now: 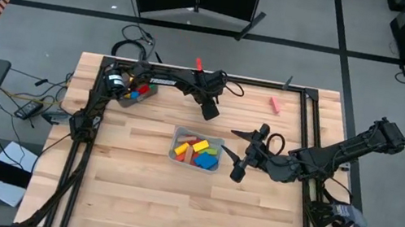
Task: Sort blocks by size
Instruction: Put the green cube block into the black bin
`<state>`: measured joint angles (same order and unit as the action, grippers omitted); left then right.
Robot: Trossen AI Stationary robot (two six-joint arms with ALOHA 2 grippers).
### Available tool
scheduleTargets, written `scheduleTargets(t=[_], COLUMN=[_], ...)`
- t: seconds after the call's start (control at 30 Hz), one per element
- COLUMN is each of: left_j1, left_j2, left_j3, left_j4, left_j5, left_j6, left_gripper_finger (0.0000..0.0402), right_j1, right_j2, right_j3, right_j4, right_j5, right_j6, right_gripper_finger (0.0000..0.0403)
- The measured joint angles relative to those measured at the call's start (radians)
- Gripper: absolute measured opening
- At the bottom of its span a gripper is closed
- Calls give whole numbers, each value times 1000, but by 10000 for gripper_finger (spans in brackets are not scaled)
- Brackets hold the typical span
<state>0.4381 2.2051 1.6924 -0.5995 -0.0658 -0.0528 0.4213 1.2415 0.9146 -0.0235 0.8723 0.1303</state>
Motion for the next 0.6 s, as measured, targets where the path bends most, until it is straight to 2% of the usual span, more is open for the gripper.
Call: scheduleTargets(t=[0.37,0.6], left_j1=[-2,-2], left_j2=[-9,-67], left_j3=[1,-1], left_j4=[-43,-74], left_j5=[20,21], left_j6=[25,48], left_gripper_finger=[131,131], right_j1=[0,0], right_j2=[0,0], right_j3=[0,0], right_j4=[0,1], right_j5=[2,22], right_j6=[-4,-22], right_gripper_finger=[270,270])
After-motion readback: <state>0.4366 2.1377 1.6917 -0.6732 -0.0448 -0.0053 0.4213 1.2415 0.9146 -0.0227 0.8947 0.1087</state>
